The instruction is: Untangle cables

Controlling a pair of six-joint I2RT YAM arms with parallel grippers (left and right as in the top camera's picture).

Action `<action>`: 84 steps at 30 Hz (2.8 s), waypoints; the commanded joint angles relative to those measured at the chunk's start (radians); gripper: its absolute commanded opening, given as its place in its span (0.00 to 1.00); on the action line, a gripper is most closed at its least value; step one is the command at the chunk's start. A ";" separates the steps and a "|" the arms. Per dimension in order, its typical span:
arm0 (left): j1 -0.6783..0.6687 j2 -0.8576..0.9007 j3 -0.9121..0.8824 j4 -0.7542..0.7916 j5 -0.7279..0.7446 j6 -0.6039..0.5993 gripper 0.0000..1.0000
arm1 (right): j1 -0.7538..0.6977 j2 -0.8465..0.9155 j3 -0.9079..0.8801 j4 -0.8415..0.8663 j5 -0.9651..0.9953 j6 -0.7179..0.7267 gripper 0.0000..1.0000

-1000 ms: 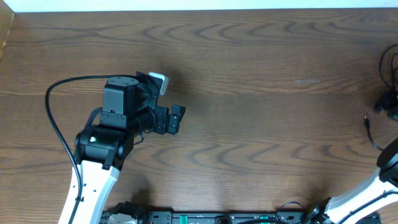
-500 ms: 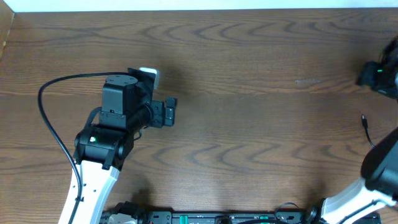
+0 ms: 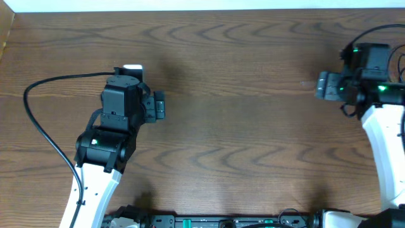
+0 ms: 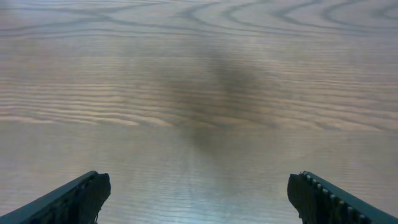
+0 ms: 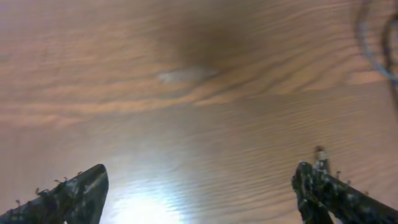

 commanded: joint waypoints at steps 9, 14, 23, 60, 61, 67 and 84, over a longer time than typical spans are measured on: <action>0.004 -0.103 -0.007 -0.053 -0.050 -0.022 0.96 | 0.061 -0.146 -0.019 -0.079 0.046 0.089 0.94; 0.004 -0.204 -0.013 -0.081 -0.050 -0.031 0.96 | 0.065 -0.355 -0.134 -0.025 0.046 0.061 0.98; 0.004 -0.435 -0.245 -0.082 0.023 -0.096 0.96 | 0.065 -0.678 -0.430 0.039 0.026 0.151 0.99; -0.010 -0.581 -0.317 -0.161 0.052 -0.116 0.97 | 0.065 -0.754 -0.474 -0.150 0.019 0.151 0.99; -0.011 -0.590 -0.317 -0.173 0.052 -0.116 0.97 | 0.065 -0.754 -0.474 -0.151 0.019 0.151 0.99; 0.028 -0.725 -0.325 -0.227 0.027 -0.111 0.97 | 0.065 -0.754 -0.474 -0.169 0.019 0.151 0.99; 0.148 -0.954 -0.652 0.134 -0.030 -0.108 0.97 | 0.065 -0.754 -0.474 -0.172 0.019 0.151 0.99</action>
